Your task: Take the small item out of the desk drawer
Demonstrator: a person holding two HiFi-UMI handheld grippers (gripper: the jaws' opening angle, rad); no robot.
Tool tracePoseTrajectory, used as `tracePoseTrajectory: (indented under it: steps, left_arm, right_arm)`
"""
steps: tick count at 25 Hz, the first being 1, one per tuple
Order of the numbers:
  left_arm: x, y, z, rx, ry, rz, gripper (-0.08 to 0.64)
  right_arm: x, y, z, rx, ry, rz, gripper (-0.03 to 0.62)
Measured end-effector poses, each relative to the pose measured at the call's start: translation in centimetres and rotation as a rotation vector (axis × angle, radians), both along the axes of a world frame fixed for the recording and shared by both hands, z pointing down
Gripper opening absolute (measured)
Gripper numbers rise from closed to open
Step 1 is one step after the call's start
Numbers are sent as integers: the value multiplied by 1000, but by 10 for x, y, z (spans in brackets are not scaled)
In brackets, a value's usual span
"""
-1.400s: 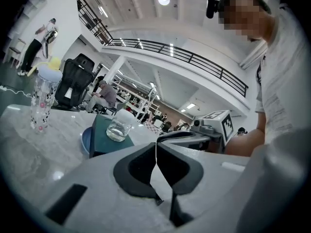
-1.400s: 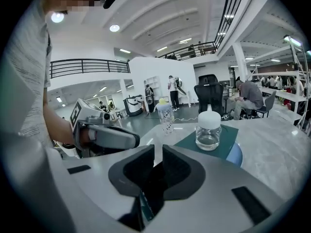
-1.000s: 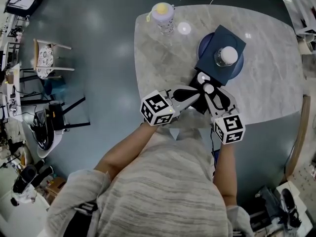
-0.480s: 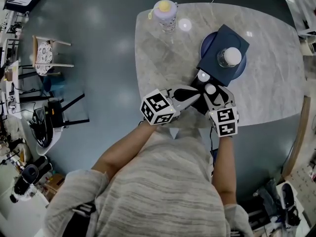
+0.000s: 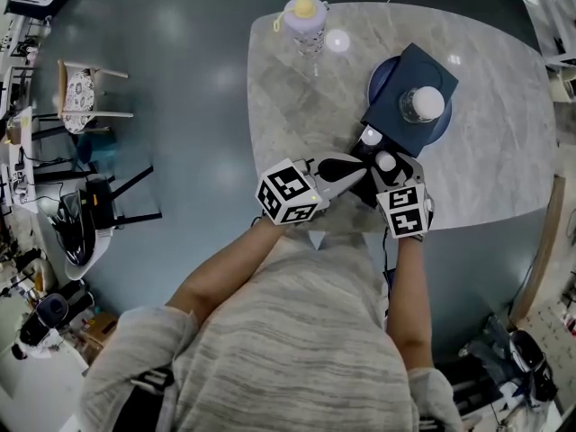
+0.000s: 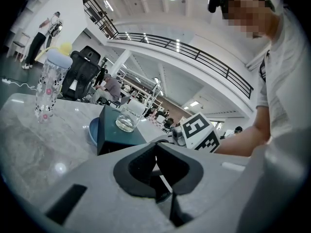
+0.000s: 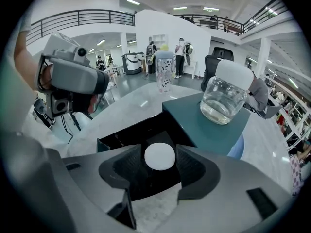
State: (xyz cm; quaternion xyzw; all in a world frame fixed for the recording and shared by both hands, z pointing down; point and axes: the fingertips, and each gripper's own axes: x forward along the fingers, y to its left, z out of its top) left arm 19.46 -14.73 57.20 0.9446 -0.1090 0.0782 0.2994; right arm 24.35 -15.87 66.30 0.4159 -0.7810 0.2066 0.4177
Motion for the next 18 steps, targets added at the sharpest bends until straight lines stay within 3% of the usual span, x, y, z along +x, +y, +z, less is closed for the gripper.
tracePoseTrajectory:
  steps: [5, 18]
  left_arm:
    - [-4, -1, 1, 1, 0, -4, 17]
    - [-14, 2, -5, 12, -2, 6, 17]
  right_arm:
    - [4, -1, 13, -18, 76, -8, 187]
    - [6, -3, 16, -13, 110, 6, 187]
